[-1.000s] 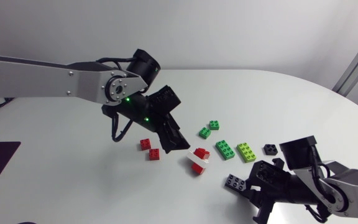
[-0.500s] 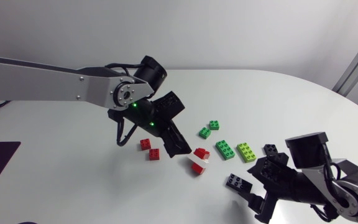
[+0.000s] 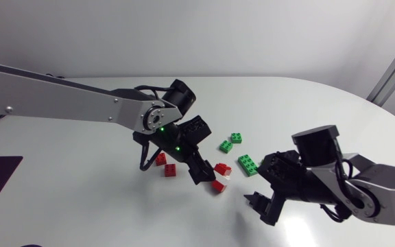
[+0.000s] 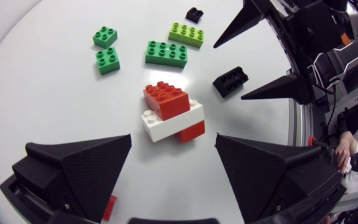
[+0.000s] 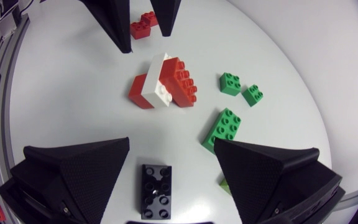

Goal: Separate the duplo bricks

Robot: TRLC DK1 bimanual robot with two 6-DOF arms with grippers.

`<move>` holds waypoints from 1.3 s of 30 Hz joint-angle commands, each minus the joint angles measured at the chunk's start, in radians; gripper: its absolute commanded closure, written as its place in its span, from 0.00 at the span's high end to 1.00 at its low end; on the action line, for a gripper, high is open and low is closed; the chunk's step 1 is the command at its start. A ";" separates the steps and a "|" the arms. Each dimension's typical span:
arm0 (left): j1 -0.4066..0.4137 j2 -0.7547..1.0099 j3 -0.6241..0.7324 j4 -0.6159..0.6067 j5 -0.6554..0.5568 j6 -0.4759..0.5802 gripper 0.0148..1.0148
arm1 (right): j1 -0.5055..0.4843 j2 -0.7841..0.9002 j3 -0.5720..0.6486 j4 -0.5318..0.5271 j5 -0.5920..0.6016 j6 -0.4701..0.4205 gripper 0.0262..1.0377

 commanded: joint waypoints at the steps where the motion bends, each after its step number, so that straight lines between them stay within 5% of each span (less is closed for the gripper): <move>1: 0.003 0.021 -0.029 0.017 -0.009 -0.024 0.93 | 0.037 0.078 0.040 0.032 0.023 0.032 0.95; 17: 0.059 0.008 -0.079 0.054 -0.041 0.006 0.93 | 0.126 0.397 0.178 0.187 0.160 0.010 0.95; 26: 0.119 -0.038 -0.109 0.054 -0.041 0.035 0.93 | 0.239 0.412 0.281 0.133 0.189 0.044 0.95; 39: 0.118 -0.036 -0.118 0.064 -0.041 0.050 0.93 | -0.020 0.379 0.360 -0.109 -0.136 -0.179 0.95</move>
